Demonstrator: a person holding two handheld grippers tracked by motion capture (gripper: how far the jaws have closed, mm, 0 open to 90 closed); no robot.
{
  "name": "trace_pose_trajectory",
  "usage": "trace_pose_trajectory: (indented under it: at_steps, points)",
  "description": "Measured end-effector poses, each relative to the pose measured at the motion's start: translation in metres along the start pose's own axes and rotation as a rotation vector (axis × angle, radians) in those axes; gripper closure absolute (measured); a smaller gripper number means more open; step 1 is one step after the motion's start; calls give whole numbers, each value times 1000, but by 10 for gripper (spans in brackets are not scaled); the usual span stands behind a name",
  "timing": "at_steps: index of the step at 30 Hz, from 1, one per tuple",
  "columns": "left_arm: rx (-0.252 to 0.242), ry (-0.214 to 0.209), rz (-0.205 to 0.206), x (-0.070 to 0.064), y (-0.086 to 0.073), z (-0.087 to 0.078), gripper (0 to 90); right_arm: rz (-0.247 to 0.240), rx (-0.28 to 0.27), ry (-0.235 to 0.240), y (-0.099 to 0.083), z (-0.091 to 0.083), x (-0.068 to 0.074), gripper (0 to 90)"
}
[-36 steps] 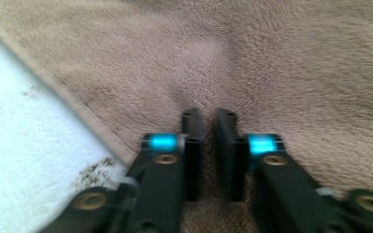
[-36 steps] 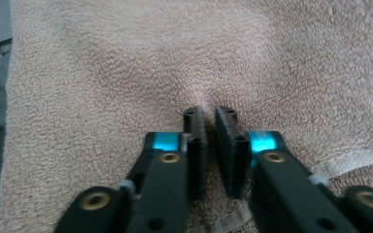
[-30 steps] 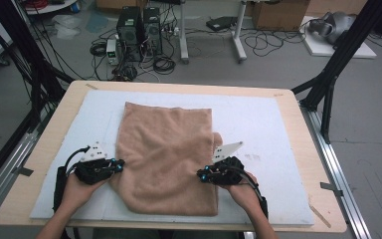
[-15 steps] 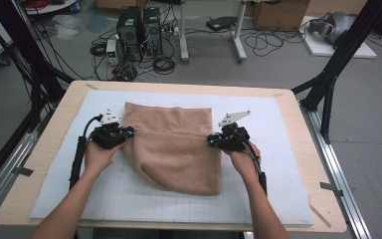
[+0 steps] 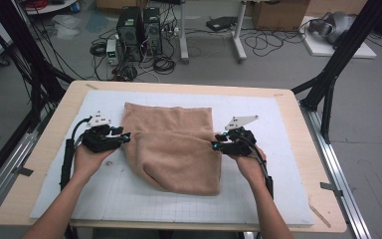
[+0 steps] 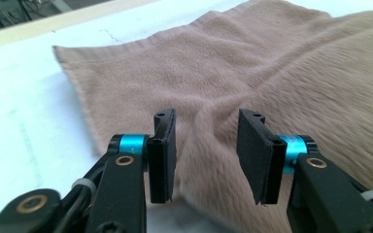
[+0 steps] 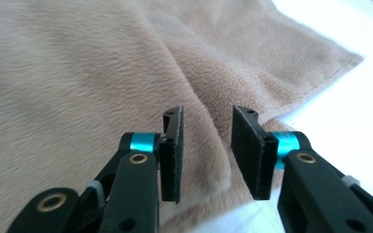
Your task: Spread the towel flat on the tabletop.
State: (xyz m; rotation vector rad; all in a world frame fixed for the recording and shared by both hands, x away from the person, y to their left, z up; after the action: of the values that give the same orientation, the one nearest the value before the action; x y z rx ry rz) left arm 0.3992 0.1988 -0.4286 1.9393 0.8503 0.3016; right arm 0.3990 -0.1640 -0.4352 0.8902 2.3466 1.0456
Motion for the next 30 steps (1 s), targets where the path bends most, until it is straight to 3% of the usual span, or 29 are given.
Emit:
trace_pose_trajectory:
  at_steps: [2,6,9,10,15,19,21,23,27,30]
  points:
    - [-18,-26,12,-9,-3,-9,574,-12,-25,20,-1,-12,6,632]
    - [12,-76,56,-30,-19,-15,562,-68,-69,59,-7,-31,25,623]
    - [29,-104,45,-43,-34,-13,554,-90,-70,114,-15,-38,42,599]
    - [43,-102,50,-46,-39,-12,551,-96,-65,146,-19,-39,52,585]
    - [102,-142,61,-61,-57,4,526,-176,-3,208,-39,-30,86,555]
    - [180,-132,109,-69,-65,19,541,-188,53,224,-48,-17,95,557]
    - [194,-124,125,-73,-69,25,607,-176,74,240,-51,-12,98,593]
    - [169,-108,142,-75,-68,28,665,-200,108,245,-56,-6,103,634]
    - [175,-114,155,-78,-68,29,834,-218,104,250,-54,-4,104,807]
    - [170,-121,151,-78,-67,24,862,-254,97,251,-52,-7,107,856]
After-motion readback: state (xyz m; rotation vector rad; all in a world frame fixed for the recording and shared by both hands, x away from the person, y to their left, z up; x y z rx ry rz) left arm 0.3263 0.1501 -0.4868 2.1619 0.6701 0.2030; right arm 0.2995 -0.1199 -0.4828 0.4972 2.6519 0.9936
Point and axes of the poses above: each handheld gripper's, and its own axes: z roughly forward along the jaws, y roughly out of its top, x roughly to its left, the point moved 7 cm from there along z, roughly forward along the jaws, and after that the axes turned 11 degrees about -y, right-handed, at the moved point
